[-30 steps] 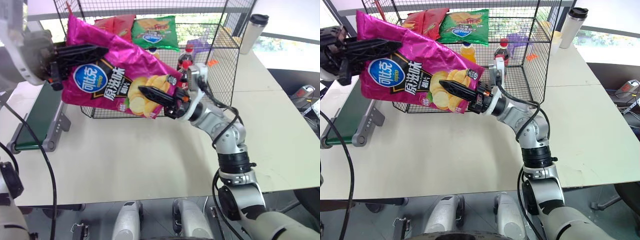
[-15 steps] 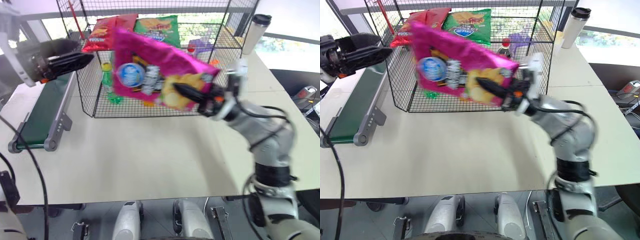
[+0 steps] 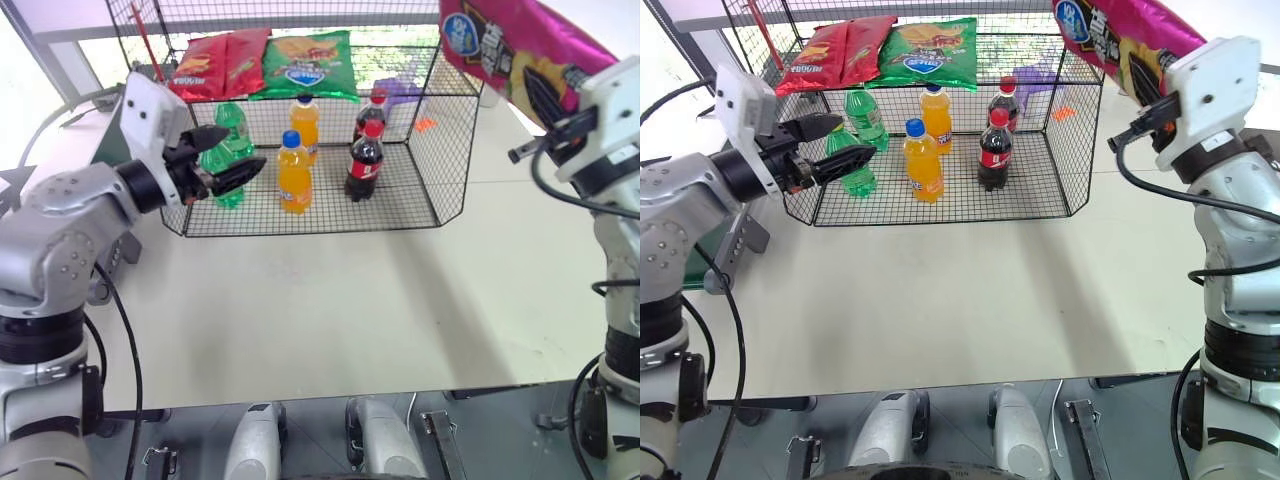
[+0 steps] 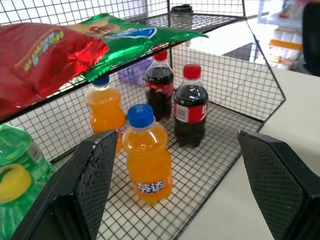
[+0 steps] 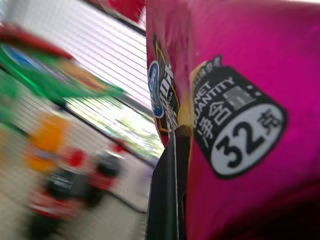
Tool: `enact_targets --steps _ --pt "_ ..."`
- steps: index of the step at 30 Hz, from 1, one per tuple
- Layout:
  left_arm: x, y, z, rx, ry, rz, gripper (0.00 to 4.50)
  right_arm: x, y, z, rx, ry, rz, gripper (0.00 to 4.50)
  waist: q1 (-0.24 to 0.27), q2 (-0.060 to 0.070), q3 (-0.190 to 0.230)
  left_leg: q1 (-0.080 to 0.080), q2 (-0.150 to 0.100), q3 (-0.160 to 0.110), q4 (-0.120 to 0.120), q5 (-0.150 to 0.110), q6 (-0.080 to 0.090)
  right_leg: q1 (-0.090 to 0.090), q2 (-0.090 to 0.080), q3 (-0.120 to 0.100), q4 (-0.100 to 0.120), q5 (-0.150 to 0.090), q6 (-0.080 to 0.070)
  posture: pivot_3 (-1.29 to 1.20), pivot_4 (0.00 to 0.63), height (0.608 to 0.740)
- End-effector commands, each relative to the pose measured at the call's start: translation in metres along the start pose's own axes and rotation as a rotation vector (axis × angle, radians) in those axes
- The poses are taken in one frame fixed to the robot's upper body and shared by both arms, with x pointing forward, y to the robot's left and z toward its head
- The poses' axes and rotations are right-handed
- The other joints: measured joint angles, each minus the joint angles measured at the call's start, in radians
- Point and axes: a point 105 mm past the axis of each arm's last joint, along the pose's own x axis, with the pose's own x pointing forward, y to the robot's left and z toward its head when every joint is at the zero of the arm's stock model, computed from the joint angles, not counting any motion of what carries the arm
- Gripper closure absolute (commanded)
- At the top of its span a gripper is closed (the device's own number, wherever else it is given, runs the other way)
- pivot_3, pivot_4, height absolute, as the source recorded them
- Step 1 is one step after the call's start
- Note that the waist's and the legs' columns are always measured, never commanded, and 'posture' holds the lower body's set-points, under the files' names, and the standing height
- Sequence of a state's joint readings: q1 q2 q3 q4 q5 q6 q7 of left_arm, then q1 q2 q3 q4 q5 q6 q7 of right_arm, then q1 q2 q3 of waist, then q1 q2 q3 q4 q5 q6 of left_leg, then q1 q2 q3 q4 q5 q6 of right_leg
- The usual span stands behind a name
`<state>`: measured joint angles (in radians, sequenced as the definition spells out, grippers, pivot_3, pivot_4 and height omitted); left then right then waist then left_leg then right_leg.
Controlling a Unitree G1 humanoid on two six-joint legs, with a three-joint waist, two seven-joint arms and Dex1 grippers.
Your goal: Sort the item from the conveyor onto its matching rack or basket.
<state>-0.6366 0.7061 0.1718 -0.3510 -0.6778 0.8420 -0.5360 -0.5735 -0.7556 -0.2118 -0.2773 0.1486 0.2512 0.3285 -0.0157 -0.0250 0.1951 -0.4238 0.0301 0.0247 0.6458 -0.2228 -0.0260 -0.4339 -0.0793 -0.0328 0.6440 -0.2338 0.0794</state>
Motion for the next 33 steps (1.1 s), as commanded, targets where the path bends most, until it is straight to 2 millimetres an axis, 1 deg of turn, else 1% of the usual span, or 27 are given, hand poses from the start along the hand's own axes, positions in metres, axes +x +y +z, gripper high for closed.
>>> enact_targets --steps 1,5,7,11,13,17,19,21,25,30,33 --pt "0.001 -0.014 -0.001 0.044 -0.025 0.009 0.54 0.014 -0.011 0.017 -0.211 -0.093 -0.084 4.50 -0.001 0.000 0.000 0.000 0.000 0.000 0.000 0.000 0.000 0.000 0.000 0.000 0.000 0.000 0.000 0.00 0.150 0.740" --pt "0.001 -0.014 -0.005 0.025 -0.037 0.040 0.54 0.030 -0.004 0.014 -0.359 -0.115 -0.074 4.50 0.003 0.000 0.000 0.000 0.000 0.000 0.000 0.000 0.000 0.000 0.000 0.000 0.001 0.000 0.000 0.00 0.150 0.740" --pt "0.000 -0.013 -0.005 0.021 -0.042 0.056 0.54 0.039 0.003 0.009 -0.455 -0.113 -0.049 4.50 0.005 0.000 0.000 0.000 0.000 0.000 0.001 0.000 0.000 0.000 0.000 0.000 0.000 0.000 0.000 0.00 0.150 0.740" --pt "-0.004 -0.011 -0.008 0.020 -0.040 0.091 0.54 0.051 0.010 -0.006 -0.532 -0.068 -0.005 4.50 0.005 0.000 0.000 0.000 0.000 0.000 0.001 0.000 0.000 0.000 0.000 0.000 0.000 0.000 0.000 0.00 0.150 0.740" --pt "-0.005 -0.011 -0.011 0.019 -0.035 0.099 0.54 0.055 0.012 -0.009 -0.528 -0.051 0.003 4.50 0.004 0.000 0.000 -0.001 0.000 0.000 0.001 0.000 0.000 0.000 0.000 0.000 0.000 0.000 0.000 0.00 0.150 0.740" --pt "-0.004 -0.012 -0.013 0.019 -0.033 0.101 0.54 0.065 0.017 -0.008 -0.492 -0.050 0.007 4.50 0.003 0.000 0.000 0.000 0.000 0.000 0.001 0.000 0.000 0.000 0.000 0.000 0.000 0.000 0.000 0.00 0.150 0.740" --pt "-0.003 -0.013 -0.009 0.022 -0.050 0.102 0.54 0.073 0.019 -0.008 -0.477 -0.031 0.006 4.50 0.002 0.000 0.000 0.000 0.000 0.000 0.001 0.000 0.000 0.000 0.000 0.000 0.001 0.000 0.000 0.00 0.150 0.740" --pt "-0.003 -0.013 -0.001 0.018 -0.096 0.112 0.54 0.083 0.021 -0.008 -0.457 -0.013 0.008 4.50 0.002 0.000 0.000 0.000 0.000 0.000 0.001 0.000 0.000 0.000 0.000 0.000 0.001 0.000 0.000 0.00 0.150 0.740" --pt "-0.005 -0.021 0.005 0.048 -0.153 0.099 0.54 0.102 0.029 -0.011 -0.390 0.038 0.056 4.50 0.001 0.000 0.000 0.000 0.000 0.000 0.001 0.000 0.000 0.000 0.000 0.000 0.001 0.000 0.000 0.00 0.150 0.740" --pt "-0.004 -0.024 0.004 0.029 -0.170 0.109 0.54 0.116 0.040 -0.015 -0.379 0.079 0.101 4.50 0.004 0.000 0.000 0.000 0.000 0.000 0.001 0.000 0.000 0.000 0.000 0.000 0.001 0.000 0.000 0.00 0.150 0.740" --pt "-0.004 -0.024 0.002 0.022 -0.169 0.119 0.54 0.120 0.044 -0.019 -0.382 0.106 0.128 4.50 0.003 0.000 0.000 0.000 0.000 0.000 0.001 0.000 0.000 0.000 0.000 0.000 0.001 0.000 0.000 0.00 0.150 0.740"
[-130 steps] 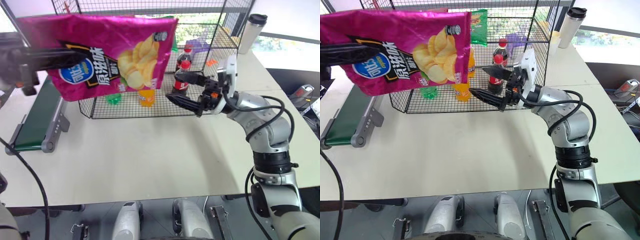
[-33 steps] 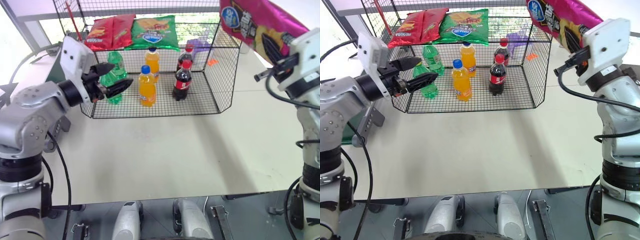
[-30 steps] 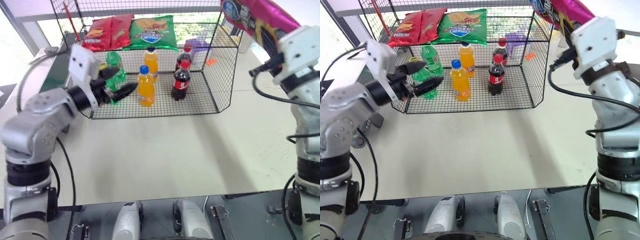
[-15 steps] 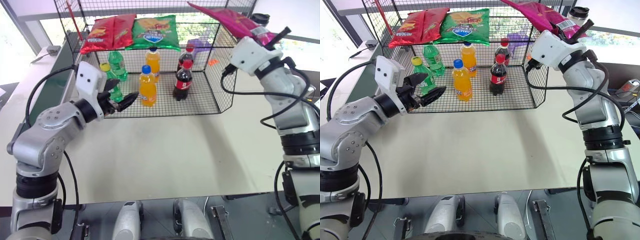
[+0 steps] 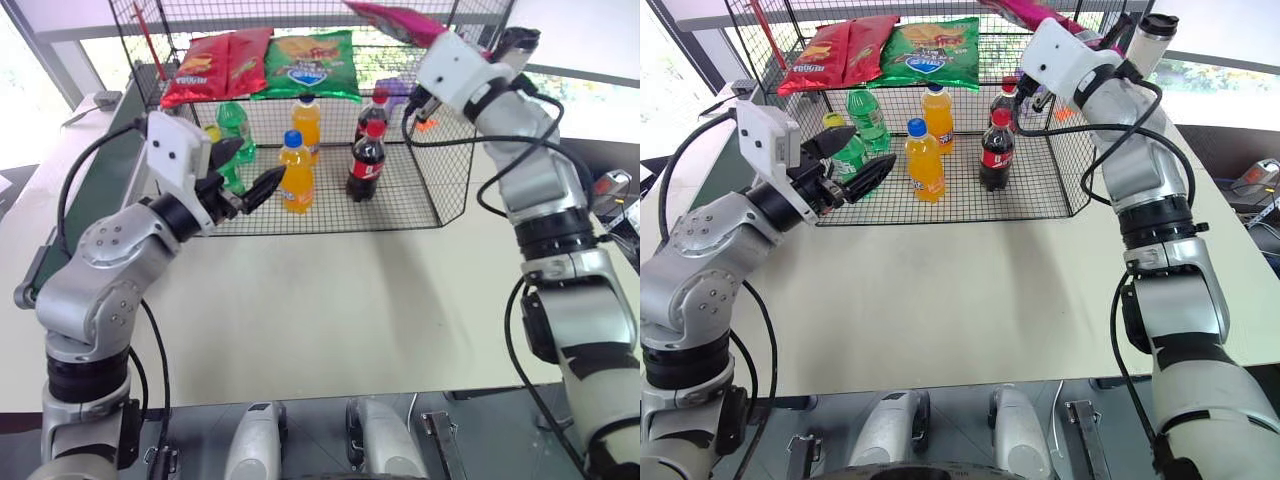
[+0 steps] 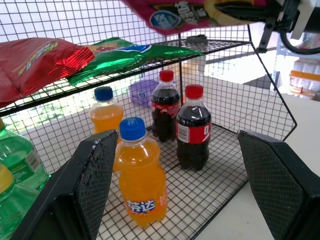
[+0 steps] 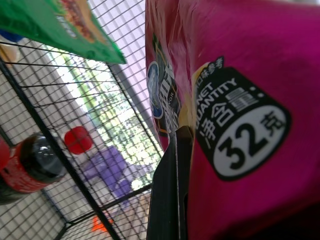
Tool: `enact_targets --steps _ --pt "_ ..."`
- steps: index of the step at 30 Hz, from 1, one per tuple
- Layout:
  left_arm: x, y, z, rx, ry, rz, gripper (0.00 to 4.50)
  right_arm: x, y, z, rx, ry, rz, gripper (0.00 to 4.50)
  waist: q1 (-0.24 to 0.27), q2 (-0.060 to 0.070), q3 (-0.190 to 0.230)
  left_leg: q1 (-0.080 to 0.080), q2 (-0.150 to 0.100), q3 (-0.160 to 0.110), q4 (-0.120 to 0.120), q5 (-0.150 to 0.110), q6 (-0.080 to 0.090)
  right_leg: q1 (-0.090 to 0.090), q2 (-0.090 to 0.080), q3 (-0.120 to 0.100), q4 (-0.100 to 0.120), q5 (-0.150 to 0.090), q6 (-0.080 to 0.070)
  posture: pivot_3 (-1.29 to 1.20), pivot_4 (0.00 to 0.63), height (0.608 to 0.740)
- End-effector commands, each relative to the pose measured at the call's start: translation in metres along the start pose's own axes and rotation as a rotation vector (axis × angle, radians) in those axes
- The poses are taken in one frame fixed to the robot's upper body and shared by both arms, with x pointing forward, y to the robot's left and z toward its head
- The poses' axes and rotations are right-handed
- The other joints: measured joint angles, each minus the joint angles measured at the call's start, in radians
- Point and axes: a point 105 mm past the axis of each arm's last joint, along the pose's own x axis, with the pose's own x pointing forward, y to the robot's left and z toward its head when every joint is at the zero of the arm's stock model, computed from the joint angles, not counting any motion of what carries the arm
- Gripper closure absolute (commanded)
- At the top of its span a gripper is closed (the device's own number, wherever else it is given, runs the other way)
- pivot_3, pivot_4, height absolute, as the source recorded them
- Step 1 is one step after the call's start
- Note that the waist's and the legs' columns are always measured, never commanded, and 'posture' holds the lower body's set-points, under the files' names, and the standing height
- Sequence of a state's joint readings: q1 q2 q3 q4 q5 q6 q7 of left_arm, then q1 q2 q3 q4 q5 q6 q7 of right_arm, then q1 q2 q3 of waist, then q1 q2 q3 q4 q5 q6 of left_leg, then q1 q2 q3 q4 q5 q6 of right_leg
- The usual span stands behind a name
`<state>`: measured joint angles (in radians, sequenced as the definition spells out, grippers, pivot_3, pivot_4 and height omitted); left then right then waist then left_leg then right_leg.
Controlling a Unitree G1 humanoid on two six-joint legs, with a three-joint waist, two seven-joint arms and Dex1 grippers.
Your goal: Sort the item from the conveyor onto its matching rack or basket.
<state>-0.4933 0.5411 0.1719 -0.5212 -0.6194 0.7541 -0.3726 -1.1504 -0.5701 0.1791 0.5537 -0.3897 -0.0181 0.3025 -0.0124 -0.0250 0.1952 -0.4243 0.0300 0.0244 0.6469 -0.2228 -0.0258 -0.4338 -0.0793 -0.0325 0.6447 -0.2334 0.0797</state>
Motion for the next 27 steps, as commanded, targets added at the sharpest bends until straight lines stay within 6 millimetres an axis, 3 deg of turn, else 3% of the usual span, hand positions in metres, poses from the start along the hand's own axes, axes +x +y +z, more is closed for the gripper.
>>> enact_targets --steps 1,9,15,21,24,27 --pt "-0.003 -0.002 0.009 0.033 -0.046 0.015 0.54 0.006 -0.014 0.008 -0.006 -0.004 -0.017 4.50 0.000 0.000 0.000 0.000 0.000 0.000 0.000 0.000 0.000 0.000 0.000 0.000 0.000 0.000 0.000 0.00 0.150 0.740" --pt "-0.003 -0.001 0.004 0.028 -0.045 0.044 0.54 0.020 -0.023 -0.002 -0.040 0.080 -0.047 4.50 -0.002 0.000 0.000 0.000 0.000 0.000 0.000 0.000 0.000 0.000 0.000 0.000 0.000 0.000 0.000 0.00 0.150 0.740" --pt "-0.002 -0.002 0.002 0.029 -0.038 0.040 0.54 0.024 -0.005 -0.003 0.154 0.093 0.059 4.50 -0.003 0.000 0.000 0.000 0.000 0.000 0.000 0.000 0.000 0.000 0.000 0.000 0.001 0.000 0.000 0.00 0.150 0.740" --pt "-0.002 -0.002 0.000 0.029 -0.035 0.041 0.54 0.026 0.003 0.003 0.226 0.082 0.128 4.50 -0.002 0.000 0.000 0.000 0.000 0.000 -0.001 0.000 0.000 0.000 0.000 0.000 0.001 0.000 0.000 0.00 0.150 0.740" --pt "-0.002 -0.001 -0.002 0.030 -0.032 0.045 0.48 0.025 0.003 0.001 0.233 0.091 0.144 3.71 -0.003 0.000 0.000 0.000 0.000 0.000 0.000 0.000 0.000 0.000 0.000 0.000 0.001 0.000 0.000 0.00 0.150 0.740" --pt "-0.003 0.000 -0.002 0.030 -0.030 0.054 0.48 0.024 -0.001 0.001 0.251 0.090 0.146 2.32 -0.006 0.000 0.000 0.001 0.000 0.000 -0.001 0.000 0.000 0.000 0.000 0.000 0.001 0.000 0.000 0.00 0.150 0.740"
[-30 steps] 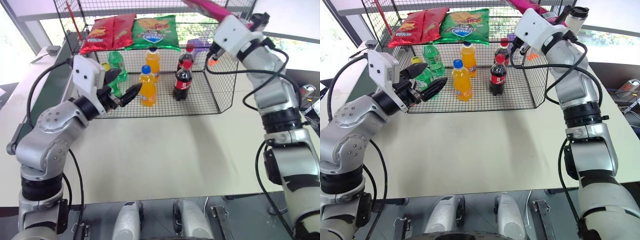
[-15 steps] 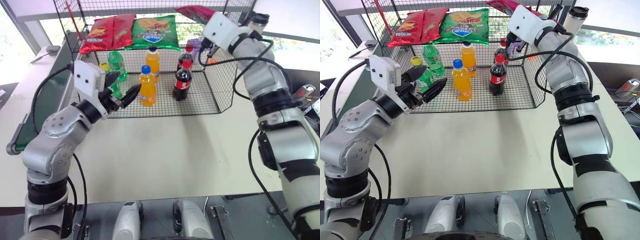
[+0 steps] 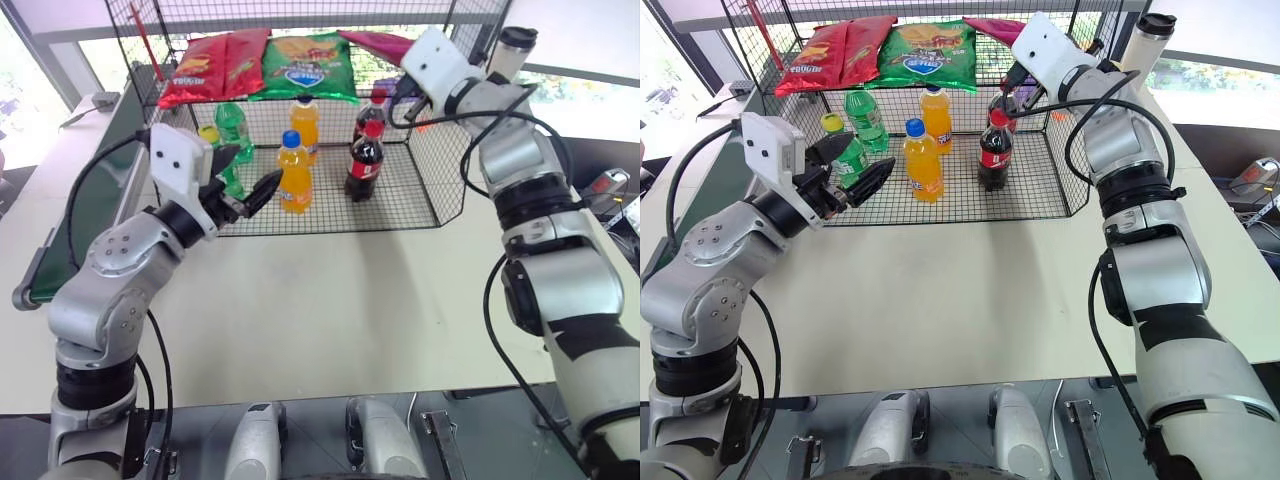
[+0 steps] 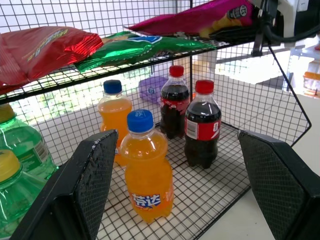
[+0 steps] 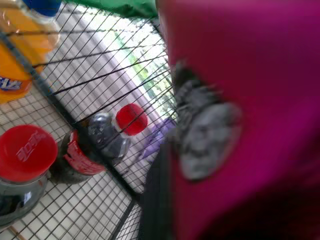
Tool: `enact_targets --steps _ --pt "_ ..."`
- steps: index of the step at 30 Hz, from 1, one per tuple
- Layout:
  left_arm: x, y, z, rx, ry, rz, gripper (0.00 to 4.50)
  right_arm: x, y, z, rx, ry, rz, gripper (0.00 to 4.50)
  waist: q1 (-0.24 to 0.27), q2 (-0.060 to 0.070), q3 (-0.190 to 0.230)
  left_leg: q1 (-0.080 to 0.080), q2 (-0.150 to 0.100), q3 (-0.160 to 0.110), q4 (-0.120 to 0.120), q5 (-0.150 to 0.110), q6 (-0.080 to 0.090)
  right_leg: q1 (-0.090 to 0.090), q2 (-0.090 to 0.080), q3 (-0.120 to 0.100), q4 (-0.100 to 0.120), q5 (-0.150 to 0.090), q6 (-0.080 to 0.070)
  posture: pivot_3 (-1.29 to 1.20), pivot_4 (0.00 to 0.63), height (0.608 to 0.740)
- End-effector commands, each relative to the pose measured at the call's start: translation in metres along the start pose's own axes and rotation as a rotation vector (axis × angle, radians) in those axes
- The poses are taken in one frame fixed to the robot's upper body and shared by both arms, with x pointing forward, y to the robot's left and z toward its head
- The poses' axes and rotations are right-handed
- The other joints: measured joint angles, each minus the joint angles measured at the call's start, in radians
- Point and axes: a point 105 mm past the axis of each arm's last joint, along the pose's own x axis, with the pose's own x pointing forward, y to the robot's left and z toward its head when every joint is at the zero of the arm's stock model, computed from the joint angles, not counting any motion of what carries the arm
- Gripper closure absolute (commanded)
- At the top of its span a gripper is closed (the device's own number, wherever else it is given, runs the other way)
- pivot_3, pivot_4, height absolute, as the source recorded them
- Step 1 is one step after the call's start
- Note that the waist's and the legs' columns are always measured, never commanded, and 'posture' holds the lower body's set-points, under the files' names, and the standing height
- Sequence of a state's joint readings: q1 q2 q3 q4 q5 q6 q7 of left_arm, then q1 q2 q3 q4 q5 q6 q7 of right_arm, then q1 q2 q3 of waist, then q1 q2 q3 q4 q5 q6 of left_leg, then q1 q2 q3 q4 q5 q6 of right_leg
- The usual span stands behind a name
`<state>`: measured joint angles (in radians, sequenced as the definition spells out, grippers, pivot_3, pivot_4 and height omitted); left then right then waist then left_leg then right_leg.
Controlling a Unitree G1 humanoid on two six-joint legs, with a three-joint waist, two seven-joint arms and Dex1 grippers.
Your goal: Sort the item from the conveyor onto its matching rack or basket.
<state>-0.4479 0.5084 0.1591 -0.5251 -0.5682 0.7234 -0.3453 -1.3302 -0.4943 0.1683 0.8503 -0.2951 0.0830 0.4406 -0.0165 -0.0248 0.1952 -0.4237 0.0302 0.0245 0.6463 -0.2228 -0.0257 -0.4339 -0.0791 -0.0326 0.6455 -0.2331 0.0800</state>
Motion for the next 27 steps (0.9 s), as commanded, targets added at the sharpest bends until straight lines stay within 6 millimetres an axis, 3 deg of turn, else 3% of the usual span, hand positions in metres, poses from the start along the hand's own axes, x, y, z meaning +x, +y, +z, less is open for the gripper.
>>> enact_targets --steps 1,5,13,21,27 --pt "-0.001 -0.002 0.009 0.032 -0.042 0.003 0.48 -0.003 -0.014 0.018 0.037 -0.055 -0.010 1.89 -0.002 0.000 0.000 0.000 0.000 0.000 0.000 0.000 0.000 0.000 0.000 0.000 0.000 0.000 0.000 0.00 0.150 0.740" --pt "-0.002 -0.002 0.008 0.031 -0.040 0.005 0.48 -0.008 -0.017 0.024 0.125 -0.084 0.035 0.04 -0.002 0.000 0.000 0.001 0.000 0.000 0.000 0.000 0.000 0.000 0.001 0.000 0.000 0.000 0.000 0.00 0.150 0.740" --pt "-0.001 0.001 0.007 0.033 -0.032 0.007 0.48 -0.024 -0.008 0.030 0.232 -0.131 0.216 0.04 0.004 0.000 0.000 0.000 0.000 0.000 0.000 0.000 0.000 0.000 0.001 0.000 0.000 0.000 0.000 0.00 0.150 0.740" --pt "0.000 0.003 0.005 0.035 -0.025 0.010 0.48 -0.028 0.007 0.039 0.270 -0.199 0.276 0.04 0.003 0.000 0.000 0.000 0.000 0.000 0.000 0.000 0.000 0.000 0.001 0.000 0.000 0.000 0.000 0.00 0.150 0.740" --pt "-0.006 0.010 0.006 0.033 -0.036 0.049 0.48 -0.049 0.003 0.051 0.277 -0.304 0.275 0.04 0.005 0.000 0.000 0.000 0.000 0.000 0.000 0.000 0.000 0.000 0.001 0.000 0.000 0.000 0.000 0.00 0.150 0.740"
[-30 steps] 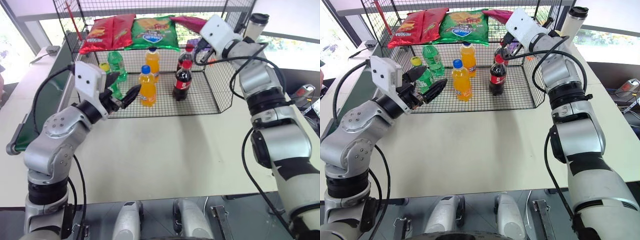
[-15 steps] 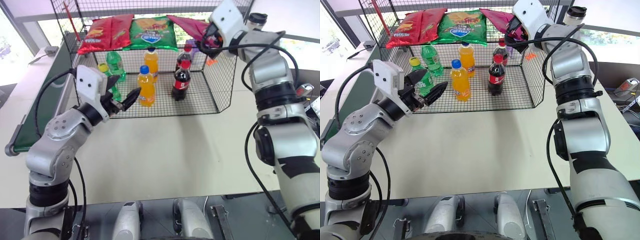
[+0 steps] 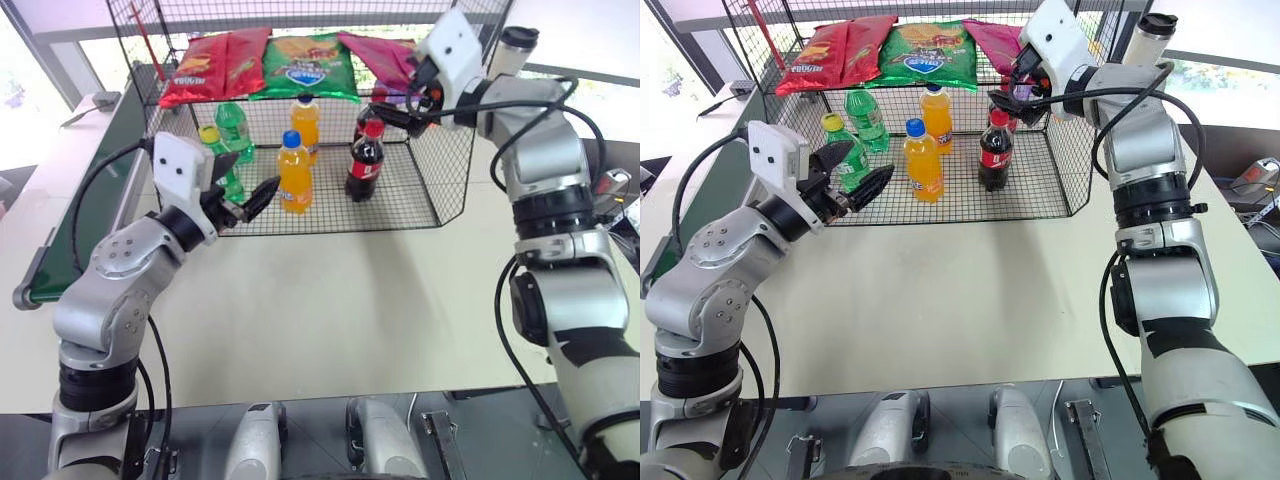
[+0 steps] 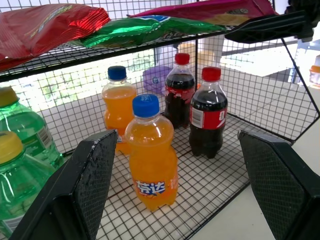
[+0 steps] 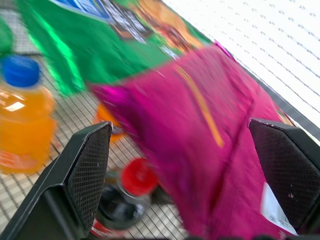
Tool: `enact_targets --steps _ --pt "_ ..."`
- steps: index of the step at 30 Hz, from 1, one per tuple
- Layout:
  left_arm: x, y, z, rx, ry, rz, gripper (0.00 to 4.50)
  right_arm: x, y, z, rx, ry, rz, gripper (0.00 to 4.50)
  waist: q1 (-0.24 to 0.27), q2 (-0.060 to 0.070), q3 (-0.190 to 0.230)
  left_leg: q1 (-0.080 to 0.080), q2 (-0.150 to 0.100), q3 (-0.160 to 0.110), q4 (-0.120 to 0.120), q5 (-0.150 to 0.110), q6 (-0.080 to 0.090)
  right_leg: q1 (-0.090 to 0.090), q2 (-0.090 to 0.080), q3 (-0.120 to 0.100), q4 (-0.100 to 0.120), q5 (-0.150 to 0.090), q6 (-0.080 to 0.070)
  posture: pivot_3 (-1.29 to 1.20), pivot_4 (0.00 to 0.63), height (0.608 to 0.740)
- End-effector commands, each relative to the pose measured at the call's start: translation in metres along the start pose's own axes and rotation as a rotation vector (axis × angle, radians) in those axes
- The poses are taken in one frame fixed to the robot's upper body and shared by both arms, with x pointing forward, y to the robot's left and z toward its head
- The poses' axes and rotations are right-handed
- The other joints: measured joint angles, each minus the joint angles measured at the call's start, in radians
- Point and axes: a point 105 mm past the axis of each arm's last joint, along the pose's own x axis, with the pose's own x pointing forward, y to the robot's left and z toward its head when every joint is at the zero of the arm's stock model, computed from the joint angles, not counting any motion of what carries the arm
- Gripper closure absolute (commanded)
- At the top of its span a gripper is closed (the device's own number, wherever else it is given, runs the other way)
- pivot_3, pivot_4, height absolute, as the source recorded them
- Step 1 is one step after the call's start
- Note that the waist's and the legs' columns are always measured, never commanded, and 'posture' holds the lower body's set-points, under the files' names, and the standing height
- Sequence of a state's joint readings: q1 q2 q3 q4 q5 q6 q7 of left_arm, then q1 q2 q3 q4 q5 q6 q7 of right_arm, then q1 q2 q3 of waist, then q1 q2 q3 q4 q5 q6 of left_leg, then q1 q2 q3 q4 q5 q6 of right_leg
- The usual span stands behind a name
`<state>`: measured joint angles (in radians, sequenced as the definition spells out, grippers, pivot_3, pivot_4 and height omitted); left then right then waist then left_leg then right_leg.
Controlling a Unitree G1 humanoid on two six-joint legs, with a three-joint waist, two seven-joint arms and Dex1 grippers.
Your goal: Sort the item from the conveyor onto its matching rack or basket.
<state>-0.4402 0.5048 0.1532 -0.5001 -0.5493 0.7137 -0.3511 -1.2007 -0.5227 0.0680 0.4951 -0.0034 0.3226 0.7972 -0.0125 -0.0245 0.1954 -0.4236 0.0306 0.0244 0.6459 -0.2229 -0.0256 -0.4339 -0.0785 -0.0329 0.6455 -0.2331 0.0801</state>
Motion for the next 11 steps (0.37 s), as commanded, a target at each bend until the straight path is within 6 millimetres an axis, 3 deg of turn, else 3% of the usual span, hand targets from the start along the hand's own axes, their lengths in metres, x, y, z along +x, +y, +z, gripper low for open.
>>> enact_targets --steps 1,4,7,11 --pt "-0.009 0.007 0.014 0.049 -0.056 0.044 0.48 -0.024 -0.007 0.033 -0.039 -0.150 -0.031 0.04 0.001 0.000 0.000 0.000 0.000 0.000 0.000 0.000 0.000 0.000 0.000 0.000 0.000 0.000 0.000 0.00 0.150 0.740" --pt "-0.015 0.011 0.010 -0.001 -0.039 0.036 0.48 -0.053 -0.002 0.040 -0.043 -0.235 -0.029 0.04 0.006 0.000 0.000 -0.001 0.000 -0.001 0.000 0.000 0.000 0.000 0.000 -0.001 -0.001 0.000 0.000 0.00 0.150 0.740" --pt "-0.027 0.008 0.001 -0.025 0.015 -0.005 0.48 -0.085 0.013 0.041 0.127 -0.342 0.012 0.04 0.004 0.000 0.000 -0.001 0.000 -0.001 0.000 0.000 0.000 0.000 0.000 -0.001 -0.001 0.000 0.000 0.00 0.150 0.740" --pt "-0.042 0.009 -0.009 -0.075 0.080 -0.019 0.48 -0.109 0.041 0.016 0.306 -0.326 0.054 0.04 0.003 0.000 0.000 0.001 0.001 -0.002 0.000 0.000 0.000 0.002 0.000 -0.002 -0.001 0.000 0.000 0.00 0.150 0.740"
